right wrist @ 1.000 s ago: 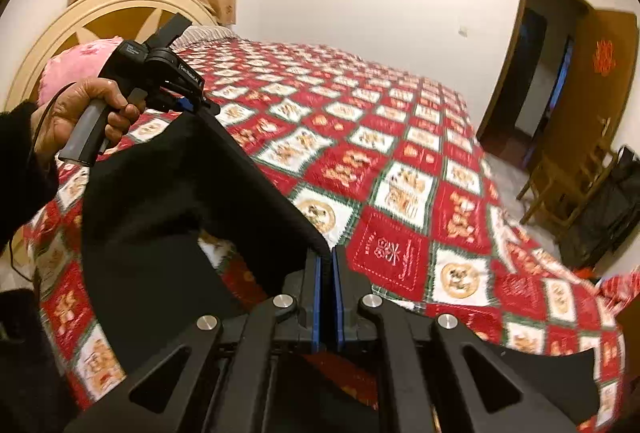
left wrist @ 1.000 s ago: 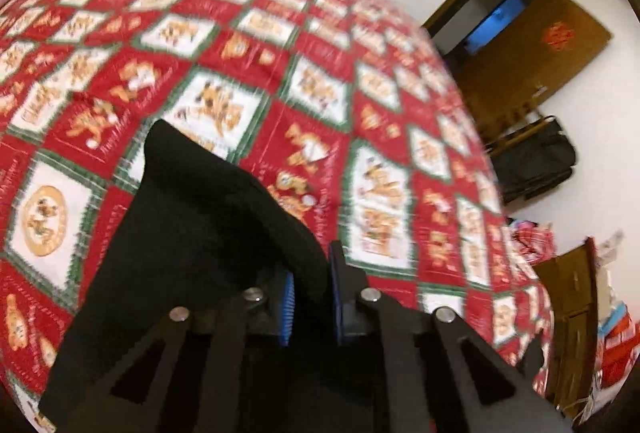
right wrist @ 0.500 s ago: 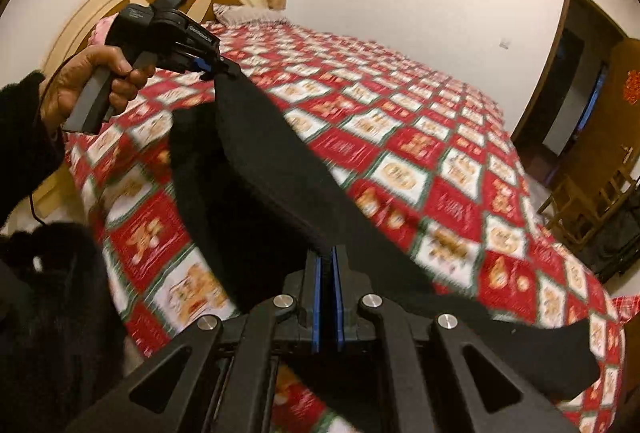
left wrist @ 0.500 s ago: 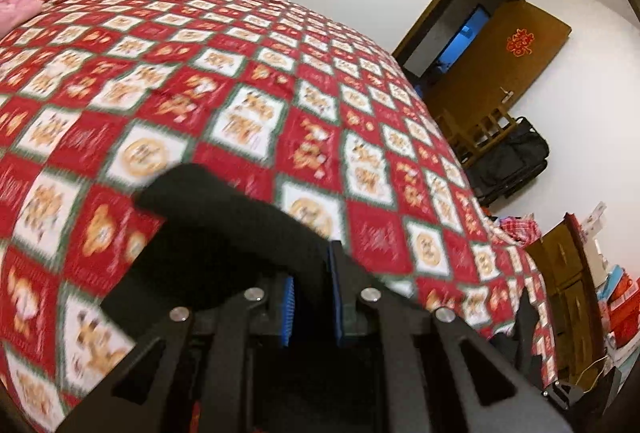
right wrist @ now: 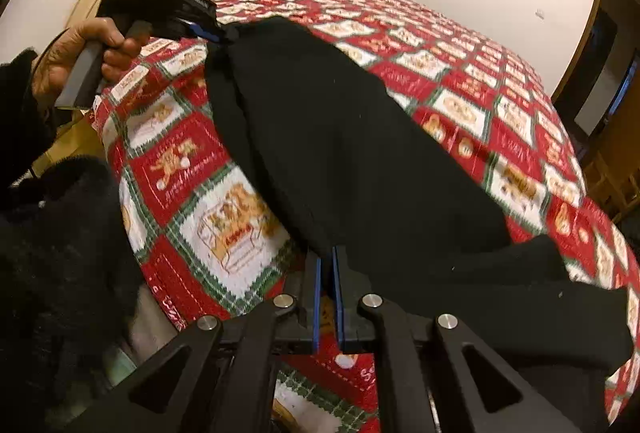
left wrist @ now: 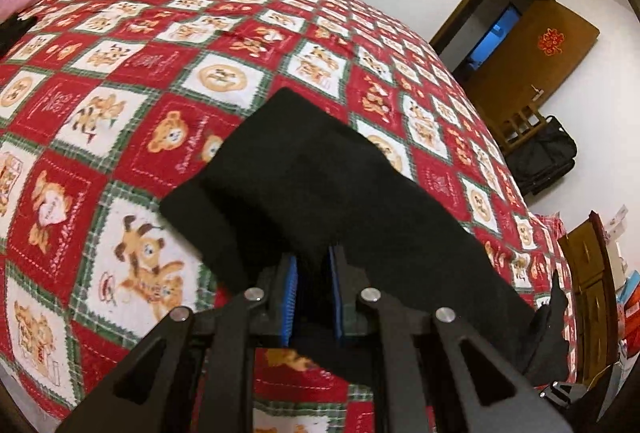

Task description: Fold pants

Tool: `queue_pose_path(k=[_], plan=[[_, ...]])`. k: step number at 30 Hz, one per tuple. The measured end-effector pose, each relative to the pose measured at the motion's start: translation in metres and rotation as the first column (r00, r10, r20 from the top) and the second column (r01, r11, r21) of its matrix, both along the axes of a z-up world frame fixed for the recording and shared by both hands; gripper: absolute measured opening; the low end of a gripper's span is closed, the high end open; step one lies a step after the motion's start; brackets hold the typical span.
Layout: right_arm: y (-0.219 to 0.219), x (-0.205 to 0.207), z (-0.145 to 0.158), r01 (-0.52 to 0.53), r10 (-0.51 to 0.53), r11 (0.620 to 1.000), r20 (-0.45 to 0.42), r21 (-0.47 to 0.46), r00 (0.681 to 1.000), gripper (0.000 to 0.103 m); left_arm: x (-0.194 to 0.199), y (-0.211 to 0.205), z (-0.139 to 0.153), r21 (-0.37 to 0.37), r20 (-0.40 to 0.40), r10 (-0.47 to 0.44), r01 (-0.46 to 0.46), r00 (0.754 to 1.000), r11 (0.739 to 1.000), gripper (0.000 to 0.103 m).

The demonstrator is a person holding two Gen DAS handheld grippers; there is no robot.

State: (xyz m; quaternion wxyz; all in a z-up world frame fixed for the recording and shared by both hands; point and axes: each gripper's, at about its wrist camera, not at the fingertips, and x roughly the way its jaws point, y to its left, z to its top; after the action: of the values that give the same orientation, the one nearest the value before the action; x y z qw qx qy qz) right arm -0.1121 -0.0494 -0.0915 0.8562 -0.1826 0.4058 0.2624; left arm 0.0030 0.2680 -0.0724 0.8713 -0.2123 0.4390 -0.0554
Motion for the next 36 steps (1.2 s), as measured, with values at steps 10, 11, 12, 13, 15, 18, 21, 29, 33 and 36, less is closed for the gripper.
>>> queue_pose_path(k=[10, 11, 12, 13, 15, 18, 21, 29, 33, 36], plan=[[0.000, 0.002, -0.007, 0.015, -0.015, 1.000, -0.006, -0.011, 1.000, 0.005, 0.008, 0.005, -0.007, -0.052, 0.027, 0.052, -0.050, 0.998, 0.997, 0.047], [0.000, 0.002, -0.006, 0.019, -0.019, 1.000, -0.003, -0.010, 1.000, 0.005, 0.011, 0.008, -0.007, -0.062, 0.038, 0.081, -0.078, 0.996, 0.995, 0.051], [-0.001, 0.003, -0.005, 0.022, -0.022, 1.000, 0.000, -0.008, 1.000, 0.005, 0.014, 0.010, -0.007, -0.072, 0.044, 0.099, -0.096, 0.994, 0.993, 0.051], [-0.001, 0.003, -0.004, 0.025, -0.025, 1.000, 0.003, -0.005, 1.000, 0.005, 0.017, 0.011, -0.007, -0.084, 0.046, 0.110, -0.106, 0.993, 0.991, 0.051], [-0.003, 0.003, 0.001, 0.027, -0.027, 1.000, 0.004, 0.006, 1.000, 0.005, 0.021, 0.013, -0.008, -0.118, 0.046, 0.127, -0.121, 0.991, 0.986, 0.044], [-0.006, 0.001, 0.008, 0.004, -0.005, 1.000, 0.005, 0.024, 1.000, 0.005, 0.021, 0.012, -0.006, -0.134, 0.041, 0.096, -0.090, 0.995, 0.987, 0.009], [-0.009, -0.002, 0.013, -0.016, 0.016, 0.999, 0.000, 0.039, 1.000, 0.005, 0.009, 0.013, 0.001, -0.090, 0.063, 0.084, -0.078, 0.994, 0.993, 0.008], [-0.012, -0.006, 0.005, -0.044, 0.045, 0.998, -0.032, 0.036, 0.998, 0.005, -0.008, 0.025, 0.014, -0.039, 0.087, 0.083, -0.080, 0.993, 0.996, 0.007], [-0.006, -0.007, -0.011, -0.070, 0.068, 0.997, -0.045, -0.024, 0.997, 0.005, -0.004, 0.021, -0.013, 0.051, 0.001, 0.093, -0.093, 0.996, 0.994, 0.007], [-0.007, -0.004, -0.019, -0.057, 0.054, 0.998, -0.064, -0.038, 0.996, 0.006, -0.002, 0.021, -0.027, 0.106, -0.026, 0.114, -0.111, 0.993, 0.988, 0.013]])
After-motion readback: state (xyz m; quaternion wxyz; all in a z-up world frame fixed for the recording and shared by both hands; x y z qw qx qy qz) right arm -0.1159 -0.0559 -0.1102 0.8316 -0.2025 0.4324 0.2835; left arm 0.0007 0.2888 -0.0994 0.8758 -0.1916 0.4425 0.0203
